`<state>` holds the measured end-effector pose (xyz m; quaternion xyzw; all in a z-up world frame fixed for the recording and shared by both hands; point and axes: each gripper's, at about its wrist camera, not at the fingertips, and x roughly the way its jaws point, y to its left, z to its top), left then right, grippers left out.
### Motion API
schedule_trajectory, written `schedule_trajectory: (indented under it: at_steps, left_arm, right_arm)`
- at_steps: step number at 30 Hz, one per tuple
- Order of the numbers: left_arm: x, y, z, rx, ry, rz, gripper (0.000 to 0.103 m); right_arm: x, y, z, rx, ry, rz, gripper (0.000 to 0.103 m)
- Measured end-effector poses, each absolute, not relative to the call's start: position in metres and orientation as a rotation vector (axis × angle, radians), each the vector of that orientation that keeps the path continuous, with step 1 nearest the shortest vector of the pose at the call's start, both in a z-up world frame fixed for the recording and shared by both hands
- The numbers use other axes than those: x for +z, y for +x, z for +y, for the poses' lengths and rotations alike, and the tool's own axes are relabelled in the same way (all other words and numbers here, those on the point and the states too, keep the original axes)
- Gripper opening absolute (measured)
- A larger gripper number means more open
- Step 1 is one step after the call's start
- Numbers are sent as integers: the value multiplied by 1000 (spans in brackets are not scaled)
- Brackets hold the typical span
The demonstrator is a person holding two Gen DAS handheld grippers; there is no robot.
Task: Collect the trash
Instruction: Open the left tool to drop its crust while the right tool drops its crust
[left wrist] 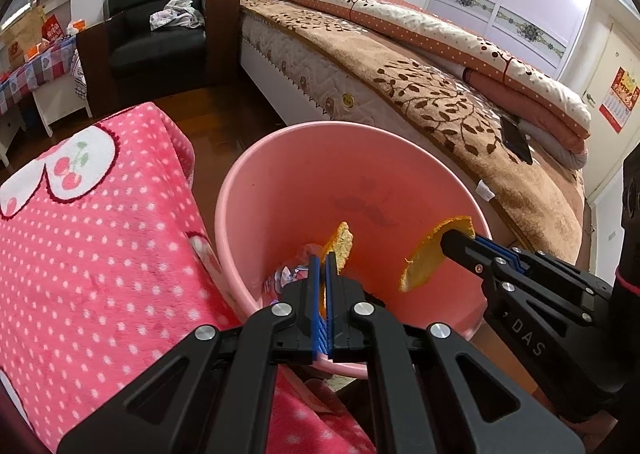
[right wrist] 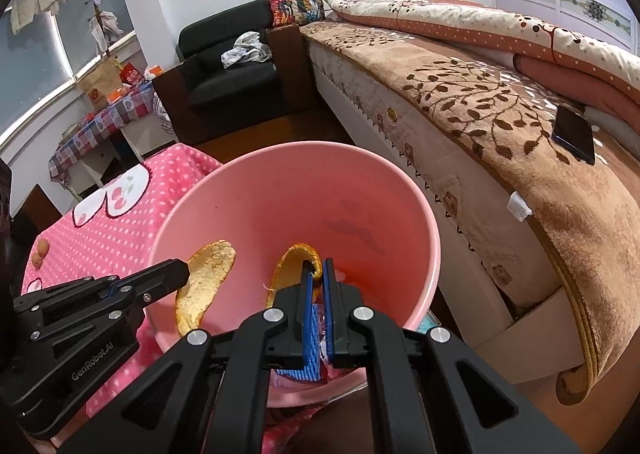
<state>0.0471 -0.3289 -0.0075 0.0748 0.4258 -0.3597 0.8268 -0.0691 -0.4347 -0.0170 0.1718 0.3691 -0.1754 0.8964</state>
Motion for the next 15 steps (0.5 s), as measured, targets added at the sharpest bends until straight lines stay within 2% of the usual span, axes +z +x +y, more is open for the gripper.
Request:
schedule_trajectory:
  at_steps: [7,9,10,11,14,15]
  left_arm:
    - [-8,44,-333,-794,168,904,3]
    - [-8,43,-334,-801,169,902,12]
    - [-8,43,-334,-801,167,901,25]
    - [-7,43,-333,-803,161,899,34]
    - [-5,42,-332,-805,154,896,35]
    - [-5,42,-331,-802,154,896,35]
  right_arm:
    - [-19,-69,-436,-367,361,764,6]
    - [-19,-70,-437,-370,364,762,9]
    - [-20,-70,-438,-372,364,762,11]
    - [-19,-71,-438,-375,363,761,11]
    - [-20,-72,-439,-378,364,759,14]
    - [-19,-72,-439,-379,363,757,19]
